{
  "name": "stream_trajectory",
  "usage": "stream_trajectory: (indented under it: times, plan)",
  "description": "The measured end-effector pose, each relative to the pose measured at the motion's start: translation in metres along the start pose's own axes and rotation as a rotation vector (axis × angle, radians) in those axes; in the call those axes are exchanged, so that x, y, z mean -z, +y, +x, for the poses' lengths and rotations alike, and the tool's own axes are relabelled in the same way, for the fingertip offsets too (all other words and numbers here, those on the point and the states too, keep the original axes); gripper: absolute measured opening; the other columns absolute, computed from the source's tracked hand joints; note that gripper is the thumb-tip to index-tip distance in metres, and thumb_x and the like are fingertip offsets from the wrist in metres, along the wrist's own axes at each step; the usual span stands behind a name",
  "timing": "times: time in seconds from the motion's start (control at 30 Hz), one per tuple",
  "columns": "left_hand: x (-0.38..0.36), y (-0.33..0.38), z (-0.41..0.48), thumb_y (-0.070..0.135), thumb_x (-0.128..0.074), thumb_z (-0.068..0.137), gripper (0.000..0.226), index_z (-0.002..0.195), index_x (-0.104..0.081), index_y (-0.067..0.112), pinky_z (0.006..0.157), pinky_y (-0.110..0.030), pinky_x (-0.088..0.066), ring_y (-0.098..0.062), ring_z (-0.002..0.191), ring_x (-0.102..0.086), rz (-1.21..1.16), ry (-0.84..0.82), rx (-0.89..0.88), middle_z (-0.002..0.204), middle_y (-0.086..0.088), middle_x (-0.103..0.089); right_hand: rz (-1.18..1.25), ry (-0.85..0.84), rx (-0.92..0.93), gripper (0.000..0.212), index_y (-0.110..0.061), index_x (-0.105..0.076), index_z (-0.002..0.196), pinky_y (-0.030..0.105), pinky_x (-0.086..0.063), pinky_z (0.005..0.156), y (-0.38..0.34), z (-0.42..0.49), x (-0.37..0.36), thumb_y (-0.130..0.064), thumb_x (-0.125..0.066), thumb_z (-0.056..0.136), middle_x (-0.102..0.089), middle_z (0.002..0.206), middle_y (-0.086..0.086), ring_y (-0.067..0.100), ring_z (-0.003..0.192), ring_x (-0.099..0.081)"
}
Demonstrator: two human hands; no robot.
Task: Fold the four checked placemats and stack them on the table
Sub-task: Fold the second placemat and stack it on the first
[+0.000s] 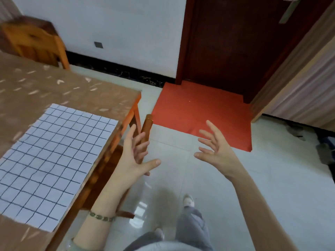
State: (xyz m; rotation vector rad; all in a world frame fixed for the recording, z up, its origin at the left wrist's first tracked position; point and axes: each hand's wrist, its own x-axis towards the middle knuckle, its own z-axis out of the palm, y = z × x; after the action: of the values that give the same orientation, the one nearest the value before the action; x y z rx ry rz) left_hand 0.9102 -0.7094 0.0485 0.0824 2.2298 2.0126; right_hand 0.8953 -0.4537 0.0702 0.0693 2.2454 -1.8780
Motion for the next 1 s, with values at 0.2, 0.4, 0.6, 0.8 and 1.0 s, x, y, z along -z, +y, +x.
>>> stream_trajectory:
  times: [0.2,0.4,0.6,0.8,1.0]
  plan:
    - [0.002,-0.002,0.038,0.051,-0.084,0.052,0.117,0.143,-0.011,0.053,0.106,-0.031,-0.043,-0.005,0.128,-0.048,-0.043,0.263,0.064,0.145,0.015,-0.038,-0.044,-0.259,0.041,0.095,-0.045,-0.024,0.140,0.039,-0.042,0.106,-0.011,0.108,0.005,0.000,-0.076,0.075,-0.044,0.142,-0.003,0.013,0.127,-0.048]
    - [-0.010,0.004,0.071,0.051,-0.082,0.057,0.118,0.145,-0.004,0.054,0.112,-0.041,-0.036,-0.006,0.133,-0.042,-0.031,0.549,0.130,0.147,0.015,-0.033,-0.098,-0.547,0.092,0.097,-0.048,-0.026,0.140,0.035,-0.045,0.103,-0.036,0.199,-0.012,-0.010,-0.081,0.070,-0.046,0.141,-0.006,0.008,0.124,-0.050]
    - [-0.009,0.010,0.069,0.052,-0.081,0.056,0.118,0.147,-0.006,0.049,0.110,-0.038,-0.039,-0.004,0.129,-0.046,-0.011,0.818,0.173,0.148,0.013,-0.034,-0.129,-0.852,0.128,0.094,-0.045,-0.026,0.138,0.026,-0.047,0.099,-0.057,0.250,-0.051,-0.005,-0.080,0.072,-0.046,0.140,-0.005,0.009,0.124,-0.050]
    - [0.008,-0.002,0.036,0.047,-0.081,0.058,0.114,0.147,-0.011,0.046,0.108,-0.038,-0.042,-0.007,0.129,-0.047,-0.050,1.042,0.212,0.149,0.009,-0.036,-0.189,-1.130,0.124,0.096,-0.040,-0.024,0.144,0.031,-0.043,0.104,-0.057,0.266,-0.118,0.003,-0.075,0.075,-0.044,0.142,-0.007,0.007,0.124,-0.050]
    - [0.041,-0.019,0.004,0.045,-0.081,0.060,0.112,0.147,-0.011,0.047,0.105,-0.030,-0.044,-0.004,0.130,-0.046,-0.086,1.125,0.253,0.149,0.012,-0.034,-0.217,-1.240,0.109,0.092,-0.046,-0.028,0.136,0.032,-0.045,0.102,-0.053,0.267,-0.185,0.003,-0.074,0.074,-0.045,0.138,-0.006,0.013,0.126,-0.049]
